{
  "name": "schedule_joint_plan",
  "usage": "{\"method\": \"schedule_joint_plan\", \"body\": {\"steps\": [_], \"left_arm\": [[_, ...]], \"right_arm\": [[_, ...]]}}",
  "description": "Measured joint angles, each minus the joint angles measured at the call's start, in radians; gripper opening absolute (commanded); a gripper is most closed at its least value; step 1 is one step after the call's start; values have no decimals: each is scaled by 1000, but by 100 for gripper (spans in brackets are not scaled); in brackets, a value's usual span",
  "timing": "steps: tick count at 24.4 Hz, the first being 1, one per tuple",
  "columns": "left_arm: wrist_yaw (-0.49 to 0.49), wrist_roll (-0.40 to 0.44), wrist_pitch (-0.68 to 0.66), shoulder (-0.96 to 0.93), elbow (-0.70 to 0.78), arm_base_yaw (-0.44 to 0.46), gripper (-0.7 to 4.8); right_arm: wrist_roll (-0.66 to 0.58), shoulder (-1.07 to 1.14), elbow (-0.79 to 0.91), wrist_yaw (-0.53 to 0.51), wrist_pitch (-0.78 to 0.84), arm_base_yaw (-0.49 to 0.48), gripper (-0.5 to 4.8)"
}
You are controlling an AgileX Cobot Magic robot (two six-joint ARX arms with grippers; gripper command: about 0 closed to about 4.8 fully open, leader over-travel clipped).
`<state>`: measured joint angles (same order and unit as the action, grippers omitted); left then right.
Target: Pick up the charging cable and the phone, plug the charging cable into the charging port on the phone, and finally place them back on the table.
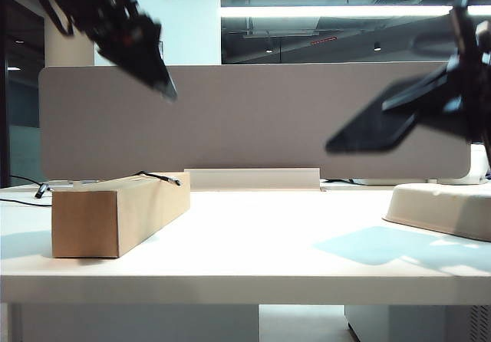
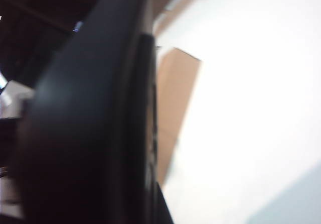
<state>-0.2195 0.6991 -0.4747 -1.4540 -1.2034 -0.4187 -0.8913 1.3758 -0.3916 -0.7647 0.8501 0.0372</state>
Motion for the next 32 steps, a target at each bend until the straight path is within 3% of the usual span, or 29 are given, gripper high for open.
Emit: {"method": "schedule_joint_plan", "body": {"steps": [6,9,18,24,32], "left_arm": [[93,168,-26,-113,0,-18,274],[167,280,-99,-161,-27,-18,279],[207,430,-93,-169,-73,-24,279],[266,506,-94,-205,-72,-57,278],[315,513,-37,-275,-72,-89,263]], "right_arm": [[0,-239,-1,-31,-67,-2,-5],[1,-338,-1,-32,-101,-4,-5],[1,-365,0,-40,-156,-3,-5],[1,-365,0,-47,-160,-3,-5],[1,-365,1,-68,-160,-3,-5]]}}
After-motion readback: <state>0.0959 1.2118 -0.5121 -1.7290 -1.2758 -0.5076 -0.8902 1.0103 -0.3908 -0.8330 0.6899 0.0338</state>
